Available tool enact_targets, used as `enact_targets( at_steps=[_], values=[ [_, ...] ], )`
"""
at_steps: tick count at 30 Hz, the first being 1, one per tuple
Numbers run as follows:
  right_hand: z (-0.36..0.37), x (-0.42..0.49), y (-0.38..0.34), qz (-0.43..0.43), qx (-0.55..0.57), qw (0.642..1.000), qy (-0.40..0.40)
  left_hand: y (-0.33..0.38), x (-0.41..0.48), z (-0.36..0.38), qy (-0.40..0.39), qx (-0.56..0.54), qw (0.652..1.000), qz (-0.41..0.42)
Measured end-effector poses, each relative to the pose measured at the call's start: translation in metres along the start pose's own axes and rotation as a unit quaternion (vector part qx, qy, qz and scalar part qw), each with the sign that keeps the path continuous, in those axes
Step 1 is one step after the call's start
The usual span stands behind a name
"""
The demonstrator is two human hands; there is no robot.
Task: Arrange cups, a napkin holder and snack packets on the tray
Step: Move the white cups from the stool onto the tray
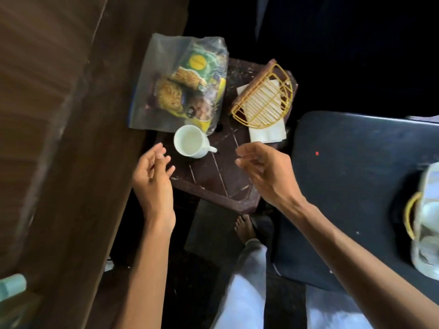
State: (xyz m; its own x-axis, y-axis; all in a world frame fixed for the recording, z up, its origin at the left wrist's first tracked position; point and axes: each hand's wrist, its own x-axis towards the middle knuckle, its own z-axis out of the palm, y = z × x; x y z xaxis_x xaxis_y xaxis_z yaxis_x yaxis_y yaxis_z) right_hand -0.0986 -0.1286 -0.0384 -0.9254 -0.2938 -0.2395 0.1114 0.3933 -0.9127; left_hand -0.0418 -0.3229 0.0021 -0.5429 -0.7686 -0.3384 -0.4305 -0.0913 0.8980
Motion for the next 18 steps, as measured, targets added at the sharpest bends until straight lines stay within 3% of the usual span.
enact_targets(
  at_steps=[8, 18],
  values=[
    [0.065, 0.028, 0.000, 0.050, 0.005, 0.999, -0.002, -0.011, 0.044, 0.010, -0.098, 0.007, 0.994, -0.054],
    [0.061, 0.026, 0.003, 0.044, 0.022, 0.998, 0.050, -0.011, 0.026, 0.018, -0.093, -0.030, 0.992, -0.079]
  ],
)
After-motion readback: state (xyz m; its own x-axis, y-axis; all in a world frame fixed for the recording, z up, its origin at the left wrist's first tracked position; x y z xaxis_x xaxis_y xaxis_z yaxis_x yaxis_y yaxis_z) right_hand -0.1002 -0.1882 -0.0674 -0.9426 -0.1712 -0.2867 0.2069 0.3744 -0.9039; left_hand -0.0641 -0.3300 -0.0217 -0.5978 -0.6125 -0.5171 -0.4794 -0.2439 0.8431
